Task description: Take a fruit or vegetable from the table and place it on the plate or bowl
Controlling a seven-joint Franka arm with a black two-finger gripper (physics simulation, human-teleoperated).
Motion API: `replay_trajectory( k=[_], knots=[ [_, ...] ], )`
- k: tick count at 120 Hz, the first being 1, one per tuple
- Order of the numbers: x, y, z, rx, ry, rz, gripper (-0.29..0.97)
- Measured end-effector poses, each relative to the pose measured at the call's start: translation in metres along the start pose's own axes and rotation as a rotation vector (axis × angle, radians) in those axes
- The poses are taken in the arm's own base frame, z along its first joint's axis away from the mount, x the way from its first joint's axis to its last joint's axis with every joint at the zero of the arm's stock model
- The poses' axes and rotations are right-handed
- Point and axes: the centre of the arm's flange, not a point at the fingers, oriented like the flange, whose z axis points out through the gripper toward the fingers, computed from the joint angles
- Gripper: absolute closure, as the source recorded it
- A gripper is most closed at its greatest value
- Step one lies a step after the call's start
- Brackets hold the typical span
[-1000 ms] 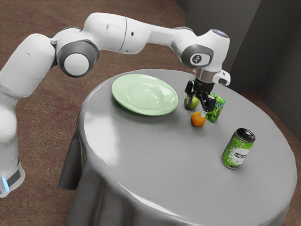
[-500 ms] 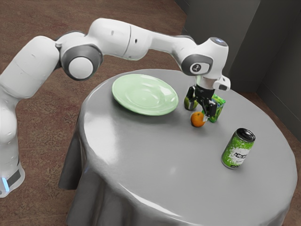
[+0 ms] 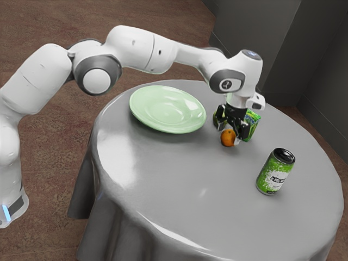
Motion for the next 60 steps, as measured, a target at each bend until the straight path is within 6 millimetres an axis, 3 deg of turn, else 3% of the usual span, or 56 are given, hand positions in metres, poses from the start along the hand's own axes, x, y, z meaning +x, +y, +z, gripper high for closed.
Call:
replay_trajectory(
  k=[60],
  knots=[
    [0.0021,-0.0022,0.006,-0.003,0.0,-0.005,0.25]
  ],
)
